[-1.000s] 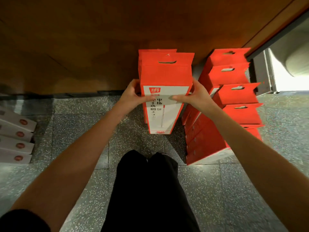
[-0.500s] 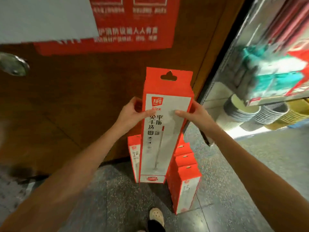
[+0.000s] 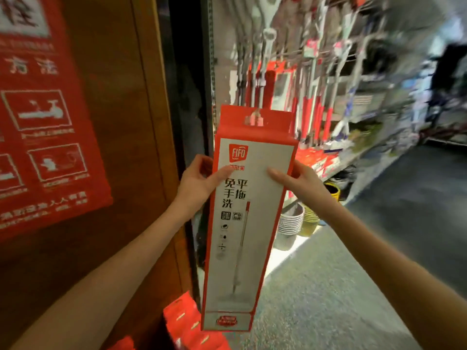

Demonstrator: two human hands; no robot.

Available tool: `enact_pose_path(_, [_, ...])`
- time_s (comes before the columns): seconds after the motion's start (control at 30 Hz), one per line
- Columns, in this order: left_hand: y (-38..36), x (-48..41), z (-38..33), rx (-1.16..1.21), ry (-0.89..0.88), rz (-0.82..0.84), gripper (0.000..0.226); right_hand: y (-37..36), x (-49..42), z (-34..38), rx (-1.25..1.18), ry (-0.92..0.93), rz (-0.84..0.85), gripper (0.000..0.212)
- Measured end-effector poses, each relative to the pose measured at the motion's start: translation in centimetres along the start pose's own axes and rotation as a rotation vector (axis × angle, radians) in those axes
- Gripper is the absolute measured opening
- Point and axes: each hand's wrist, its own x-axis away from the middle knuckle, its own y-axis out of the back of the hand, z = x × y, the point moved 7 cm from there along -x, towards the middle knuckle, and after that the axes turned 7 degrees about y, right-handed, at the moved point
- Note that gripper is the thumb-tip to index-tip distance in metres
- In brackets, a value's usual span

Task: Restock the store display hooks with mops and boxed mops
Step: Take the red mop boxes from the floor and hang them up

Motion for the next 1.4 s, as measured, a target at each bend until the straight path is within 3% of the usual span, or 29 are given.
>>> enact_pose_path(0.17, [-14.0,-6.7,-0.6,0.123,-0.008,0.068,0.065,13.6,-2.3,-4.5,0.077,0.015,-0.101,0.049])
enact_pose_path(0.33, [-26.5,-14.0,-0.8,0.174,-0.015,0.050,0.090,25.7,-6.3,-8.7,0.184,0.006,-0.094,0.039])
enact_pose_path(0.53, [-36.0,-22.9,0.3,0.206,-0.011,0.001,0.098,35.6,-13.9,-15.1,0.259,0.023,-0.059,0.039])
enact_pose_path(0.77, [-40.7,-35.6,3.9,0.152,-0.012,-0.055,0.092,39.2,-26.9,-25.2,0.107,0.048,-0.018,0.041])
enact_pose_path(0.97, [-40.0,-47.8,6.8,0.076,-0.051,-0.198,0.100,39.4,-39.7,-32.8,0.092,0.082,0.027,0.059])
enact_pose_path(1.13, [-37.8,-54.6,5.6,-0.026,-0.048,-0.285,0.105,38.0,-48.7,-33.2,-0.001,0.150,0.091,0.023])
enact_pose_path(1.2, [-37.5,-57.2,5.5,-0.021,-0.046,-0.318,0.089,37.2,-52.7,-34.4,-0.053,0.171,0.141,0.012])
enact_pose_path(1.3, [-37.3,-58.8,4.7,-0.030,-0.040,-0.360,0.020,35.9,-56.3,-35.2,-0.072,0.192,0.166,0.011])
enact_pose_path(1.37, [-36.7,-60.3,4.9,-0.076,-0.019,-0.437,0.012,35.3,-59.1,-36.1,-0.087,0.230,0.195,0.008])
enact_pose_path(1.4, [-36.3,-61.1,5.0,-0.094,-0.032,-0.453,0.023,35.0,-60.6,-36.5,-0.095,0.242,0.206,0.006])
